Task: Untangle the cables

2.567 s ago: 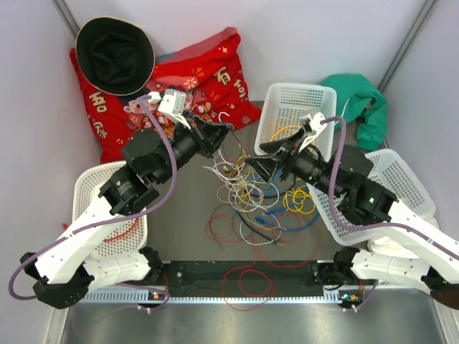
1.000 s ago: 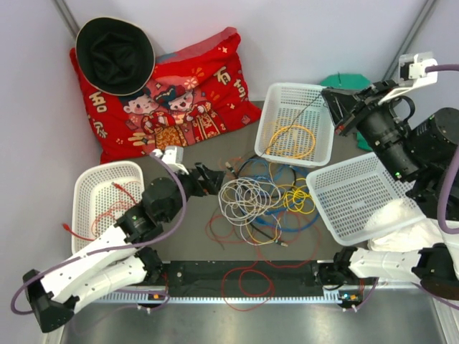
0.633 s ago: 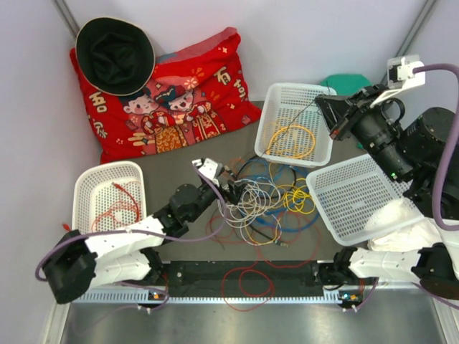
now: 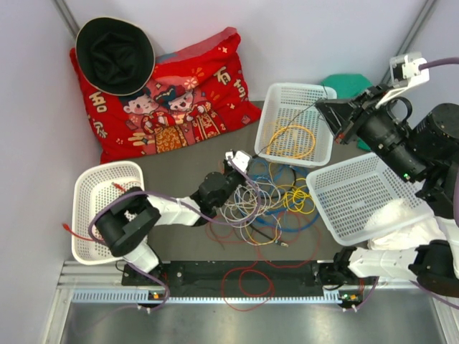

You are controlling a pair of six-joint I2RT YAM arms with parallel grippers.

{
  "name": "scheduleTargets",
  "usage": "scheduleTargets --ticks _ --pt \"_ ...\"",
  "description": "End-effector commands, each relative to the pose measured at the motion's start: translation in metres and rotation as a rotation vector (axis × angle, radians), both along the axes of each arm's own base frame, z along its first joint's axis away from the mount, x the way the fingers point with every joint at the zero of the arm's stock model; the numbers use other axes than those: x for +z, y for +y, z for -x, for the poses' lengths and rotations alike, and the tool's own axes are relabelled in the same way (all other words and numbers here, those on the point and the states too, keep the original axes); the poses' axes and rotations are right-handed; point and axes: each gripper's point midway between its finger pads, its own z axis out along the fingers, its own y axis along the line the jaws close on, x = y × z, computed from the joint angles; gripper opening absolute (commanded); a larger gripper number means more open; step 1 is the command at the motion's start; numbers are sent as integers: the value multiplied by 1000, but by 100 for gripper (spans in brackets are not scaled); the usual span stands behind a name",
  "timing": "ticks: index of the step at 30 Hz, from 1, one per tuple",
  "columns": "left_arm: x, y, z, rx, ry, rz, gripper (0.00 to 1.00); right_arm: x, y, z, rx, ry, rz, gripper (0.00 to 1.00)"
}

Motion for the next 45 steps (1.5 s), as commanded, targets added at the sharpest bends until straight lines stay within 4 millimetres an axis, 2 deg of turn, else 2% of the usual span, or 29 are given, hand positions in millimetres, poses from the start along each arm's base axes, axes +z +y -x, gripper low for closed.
scheduleTargets --ticks 1,5,7,8,9,10,11,12,14,15,17,18,19,20,21,22,23,24,25,27,30,36,39,45 --pt "59 -6 -19 45 -115 126 0 8 -12 14 24 -22 -58 0" --pt "84 -2 -18 63 -115 187 0 1 -17 17 19 -18 -63 0" --pt "121 9 -16 100 -81 277 0 -5 -22 20 19 -16 -63 0" --pt "108 10 -16 114 16 226 0 -8 -22 20 19 -15 -59 0" --pt "137 10 -18 125 31 255 0 -15 -20 18 19 -7 -48 8" --pt "162 18 -13 141 63 314 0 -17 -24 22 19 -10 -56 22" --pt "174 21 -12 152 90 318 0 -21 -23 22 24 -8 -51 34" --pt "193 25 -10 168 140 292 0 -30 -19 19 27 0 -41 58" --pt "221 28 -2 153 180 314 0 -35 -19 22 38 3 -50 70" --pt "247 31 5 140 194 316 0 -45 -14 20 43 19 -40 79" --pt "272 30 15 98 218 347 0 -58 -10 21 54 43 -33 86" --pt "300 37 23 82 209 380 0 -64 -8 20 59 54 -34 87" --pt "311 36 26 65 215 403 0 -65 -6 21 69 49 -47 88" --pt "323 35 31 37 214 418 0 -80 0 19 73 70 -32 89" --pt "352 41 40 12 187 464 0 -81 -2 21 81 68 -51 89" --pt "353 38 41 3 210 458 0 -81 1 22 93 59 -68 89" --pt "361 39 43 -5 211 464 0 -93 7 20 101 71 -55 89" --pt "383 41 47 -22 193 496 0 -93 8 22 117 68 -63 89" --pt "383 41 48 -20 212 485 0 -93 13 22 132 63 -73 89" --pt "405 42 54 -50 191 510 0 -101 24 22 165 77 -63 88" --pt "415 41 60 -85 193 515 0 -102 34 21 192 68 -75 88" --pt "401 44 64 -79 231 507 0 -96 49 19 233 35 -94 88" --pt "397 44 67 -85 244 512 0 -99 67 19 292 29 -89 88" --pt "395 42 69 -101 260 516 0 -123 107 7 360 50 -63 87"
